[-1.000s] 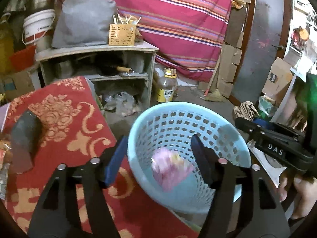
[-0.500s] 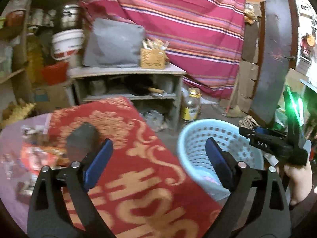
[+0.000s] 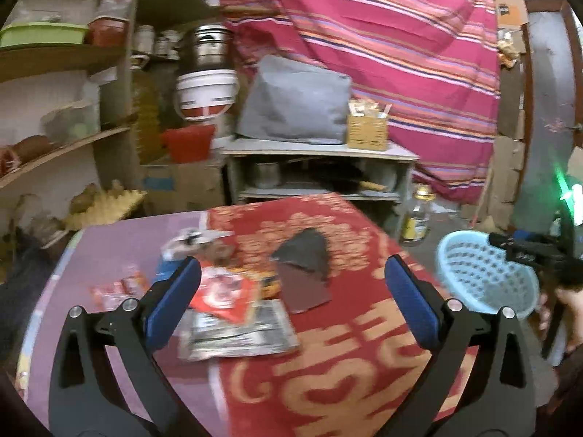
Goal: Collect trash
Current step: 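Open the right gripper to drop the beige cloth, return both tools to the table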
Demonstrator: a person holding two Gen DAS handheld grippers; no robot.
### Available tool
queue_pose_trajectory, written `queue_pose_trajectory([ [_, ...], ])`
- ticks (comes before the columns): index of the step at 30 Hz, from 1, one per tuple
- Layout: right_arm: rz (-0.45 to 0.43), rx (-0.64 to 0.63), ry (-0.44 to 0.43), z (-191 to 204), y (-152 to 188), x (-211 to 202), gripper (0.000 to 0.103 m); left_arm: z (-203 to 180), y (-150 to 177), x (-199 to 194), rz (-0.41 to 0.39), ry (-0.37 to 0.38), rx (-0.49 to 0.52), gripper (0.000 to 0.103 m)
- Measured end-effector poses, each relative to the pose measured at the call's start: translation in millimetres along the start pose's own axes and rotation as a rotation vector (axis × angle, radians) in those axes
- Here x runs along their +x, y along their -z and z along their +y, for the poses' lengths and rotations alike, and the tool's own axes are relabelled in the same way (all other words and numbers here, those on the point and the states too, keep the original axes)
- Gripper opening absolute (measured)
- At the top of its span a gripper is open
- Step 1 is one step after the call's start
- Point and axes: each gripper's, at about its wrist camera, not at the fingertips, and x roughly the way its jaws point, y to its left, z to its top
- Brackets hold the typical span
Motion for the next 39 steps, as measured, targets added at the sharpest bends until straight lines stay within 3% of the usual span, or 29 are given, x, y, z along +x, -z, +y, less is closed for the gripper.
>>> queue_pose_trajectory([
  [3,-0.021,-0.045,-0.016,32,2,-6,0.088,28,12,4,0.014,-0.048,-0.005,0.097],
  [14,0.017,-0.195,-0.083,127,19,0,0.089,105,38,15,0.081,-0.141,-0.091,0.097],
  [26,0.061,-0.221,-0.11,171,24,21,0.089,162,45,19,0.107,-0.205,-0.142,0.097],
  [39,0.055,-0.254,-0.117,201,27,29,0.089,185,57,26,0.15,-0.22,-0.169,0.097],
])
